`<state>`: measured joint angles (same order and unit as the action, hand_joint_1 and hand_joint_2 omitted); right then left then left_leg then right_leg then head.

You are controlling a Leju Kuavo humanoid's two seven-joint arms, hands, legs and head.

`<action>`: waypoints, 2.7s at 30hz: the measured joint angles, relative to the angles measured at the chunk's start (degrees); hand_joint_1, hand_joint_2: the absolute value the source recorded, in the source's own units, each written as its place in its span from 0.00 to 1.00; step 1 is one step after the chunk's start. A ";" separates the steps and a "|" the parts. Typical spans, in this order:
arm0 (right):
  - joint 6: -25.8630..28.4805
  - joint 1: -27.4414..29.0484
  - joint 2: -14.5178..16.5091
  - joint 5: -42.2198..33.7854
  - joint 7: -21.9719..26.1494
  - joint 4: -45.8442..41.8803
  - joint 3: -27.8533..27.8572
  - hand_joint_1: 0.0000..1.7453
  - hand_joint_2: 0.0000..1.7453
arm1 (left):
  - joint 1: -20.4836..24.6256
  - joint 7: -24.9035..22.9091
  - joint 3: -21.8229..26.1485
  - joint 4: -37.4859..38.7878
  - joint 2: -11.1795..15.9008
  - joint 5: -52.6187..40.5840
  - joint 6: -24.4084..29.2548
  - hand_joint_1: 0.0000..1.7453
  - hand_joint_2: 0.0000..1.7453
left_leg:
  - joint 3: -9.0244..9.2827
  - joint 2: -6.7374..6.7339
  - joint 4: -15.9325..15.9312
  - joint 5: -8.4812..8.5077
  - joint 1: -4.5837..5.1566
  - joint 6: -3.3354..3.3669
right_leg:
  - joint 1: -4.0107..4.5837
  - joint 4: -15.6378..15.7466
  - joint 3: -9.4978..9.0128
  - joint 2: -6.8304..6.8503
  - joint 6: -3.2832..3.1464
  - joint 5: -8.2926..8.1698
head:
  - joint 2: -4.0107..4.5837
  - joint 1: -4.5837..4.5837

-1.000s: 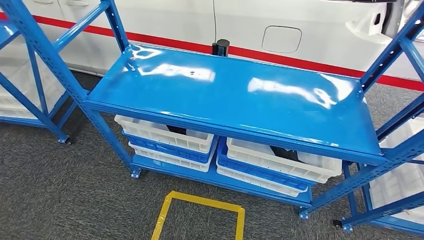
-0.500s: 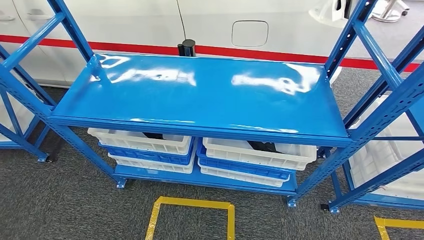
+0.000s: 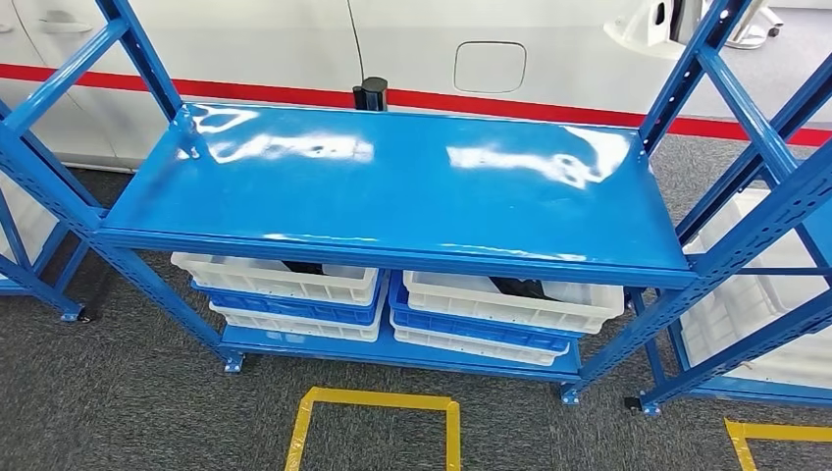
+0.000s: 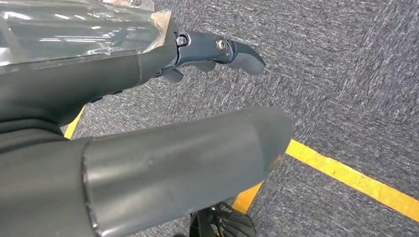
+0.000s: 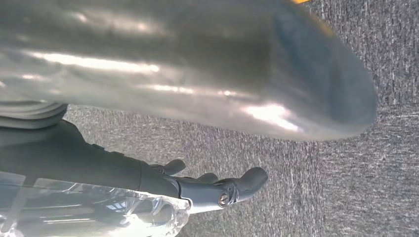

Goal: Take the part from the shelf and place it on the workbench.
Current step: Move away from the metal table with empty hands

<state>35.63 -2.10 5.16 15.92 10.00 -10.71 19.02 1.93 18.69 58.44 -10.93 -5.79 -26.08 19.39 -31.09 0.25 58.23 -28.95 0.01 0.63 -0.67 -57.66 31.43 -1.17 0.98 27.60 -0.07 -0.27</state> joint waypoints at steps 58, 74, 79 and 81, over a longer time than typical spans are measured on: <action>0.08 0.02 0.15 0.38 -0.04 0.04 -0.42 0.00 0.00 | 0.10 -0.28 -0.06 0.00 -0.16 0.44 0.49 0.00 0.00 | -6.53 -0.60 14.14 -6.69 -0.90 -1.35 | -0.58 1.47 -1.72 1.28 -0.93 0.01 | 0.00 -0.34; 0.10 -0.05 0.15 0.54 -0.04 0.04 -0.44 0.00 0.00 | 0.26 -0.23 -0.06 0.00 -0.19 0.77 0.63 0.00 0.00 | -1.17 -0.78 -1.33 2.67 -0.31 2.29 | -0.28 -15.82 6.21 1.18 0.86 7.84 | 0.00 -0.74; 0.07 -0.29 0.08 0.67 -0.04 0.03 -0.54 0.00 0.00 | 0.28 -0.24 -0.06 0.00 -0.34 0.79 0.63 0.00 0.00 | -2.02 -0.85 -1.10 3.79 0.07 1.34 | 0.08 1.16 -4.49 1.21 1.35 3.28 | 0.00 -0.80; 0.07 -0.29 0.08 0.69 -0.04 0.04 -0.63 0.00 0.00 | 0.28 -0.24 -0.06 0.00 -0.36 0.79 0.62 0.00 0.00 | -2.15 -0.90 -1.04 4.21 0.12 0.68 | 0.36 2.12 -4.71 1.19 0.66 2.75 | 0.00 -0.67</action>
<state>35.69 -2.39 5.24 16.61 9.97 -10.67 18.38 2.21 18.45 58.38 -10.93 -6.14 -25.29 20.01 -33.24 -0.65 57.19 -24.74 0.14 1.31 -0.31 -55.54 26.72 0.02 1.64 30.35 -0.07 -0.93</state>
